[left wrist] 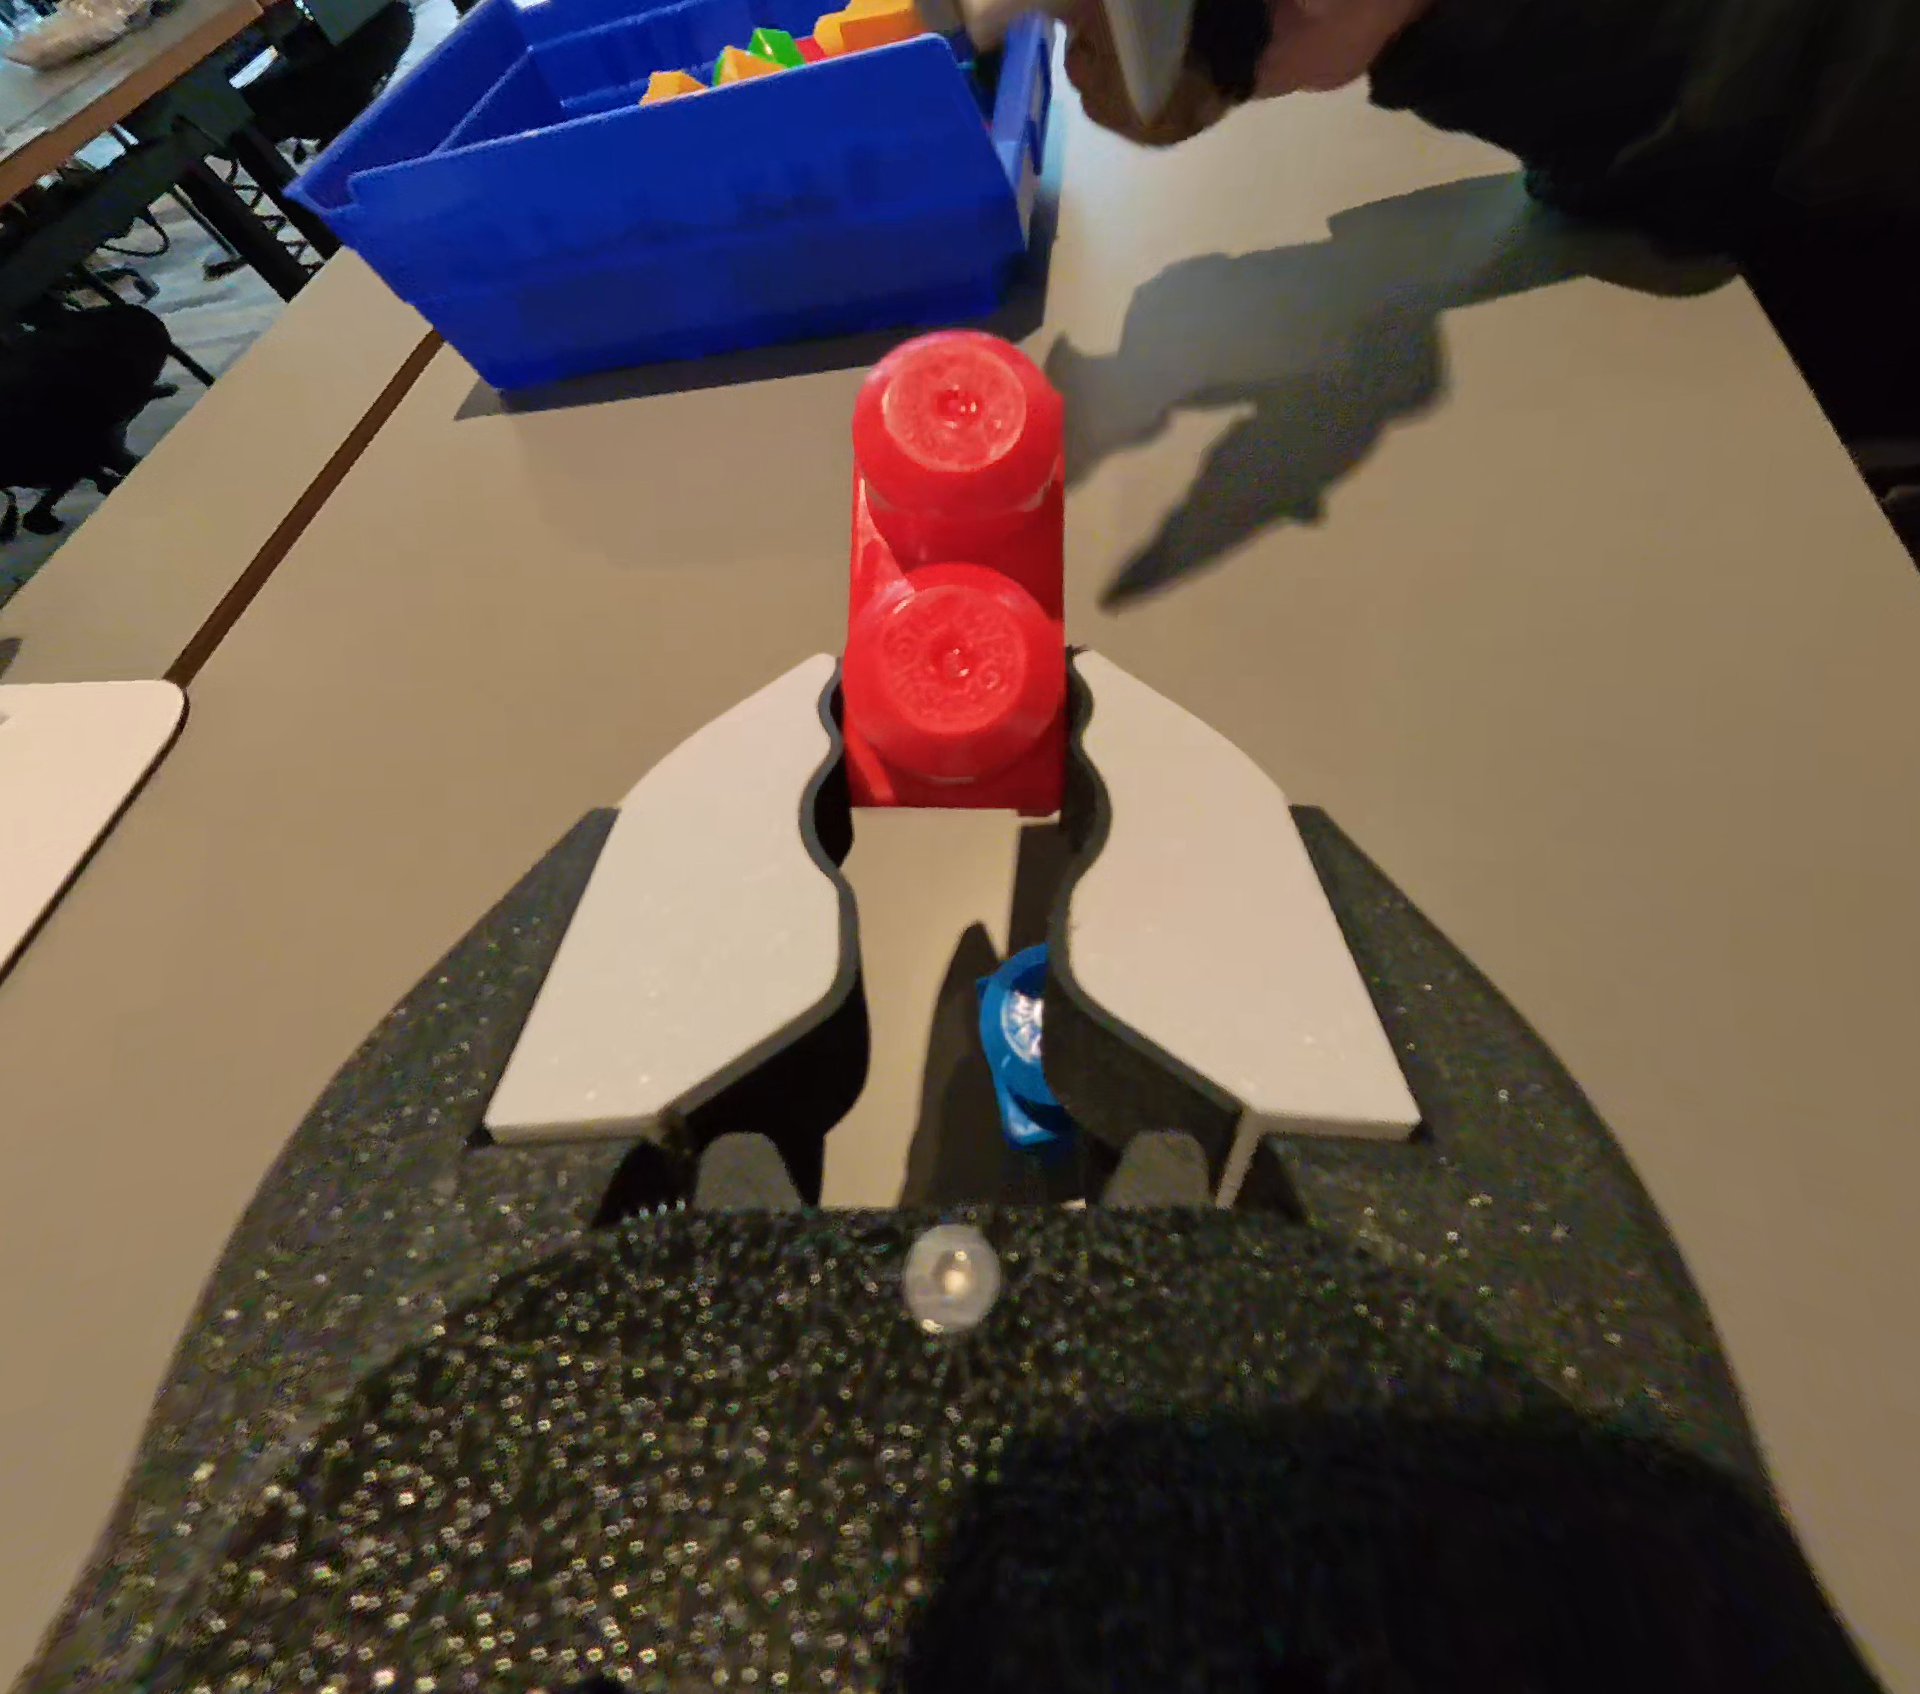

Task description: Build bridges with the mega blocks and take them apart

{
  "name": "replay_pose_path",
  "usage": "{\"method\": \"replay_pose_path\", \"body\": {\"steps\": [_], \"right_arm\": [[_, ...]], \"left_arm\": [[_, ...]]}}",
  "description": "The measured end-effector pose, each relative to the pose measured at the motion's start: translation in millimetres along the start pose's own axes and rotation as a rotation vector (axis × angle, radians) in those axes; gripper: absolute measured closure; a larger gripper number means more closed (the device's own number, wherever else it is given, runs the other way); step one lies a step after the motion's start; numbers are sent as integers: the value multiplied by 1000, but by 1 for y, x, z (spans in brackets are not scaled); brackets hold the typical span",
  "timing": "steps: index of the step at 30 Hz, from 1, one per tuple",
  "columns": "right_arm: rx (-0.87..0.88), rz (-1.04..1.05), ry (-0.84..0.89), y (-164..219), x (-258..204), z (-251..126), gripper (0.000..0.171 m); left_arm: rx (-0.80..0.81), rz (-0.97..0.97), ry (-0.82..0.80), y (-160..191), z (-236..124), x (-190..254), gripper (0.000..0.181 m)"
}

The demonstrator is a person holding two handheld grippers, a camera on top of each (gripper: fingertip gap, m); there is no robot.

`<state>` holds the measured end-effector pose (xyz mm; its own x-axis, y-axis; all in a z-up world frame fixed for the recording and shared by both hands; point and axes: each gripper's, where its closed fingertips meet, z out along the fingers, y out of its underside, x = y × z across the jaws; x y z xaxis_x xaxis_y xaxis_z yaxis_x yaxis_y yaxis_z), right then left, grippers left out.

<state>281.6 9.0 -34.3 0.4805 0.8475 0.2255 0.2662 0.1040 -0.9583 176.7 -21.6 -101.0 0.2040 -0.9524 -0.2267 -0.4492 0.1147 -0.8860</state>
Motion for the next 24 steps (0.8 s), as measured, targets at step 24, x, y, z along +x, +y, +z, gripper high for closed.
{"method": "replay_pose_path", "body": {"steps": [24], "right_arm": [[-71, -149, 53, -8, -12, 24, 132]], "left_arm": [[72, -59, 29, -10, -12, -5, 138]]}}
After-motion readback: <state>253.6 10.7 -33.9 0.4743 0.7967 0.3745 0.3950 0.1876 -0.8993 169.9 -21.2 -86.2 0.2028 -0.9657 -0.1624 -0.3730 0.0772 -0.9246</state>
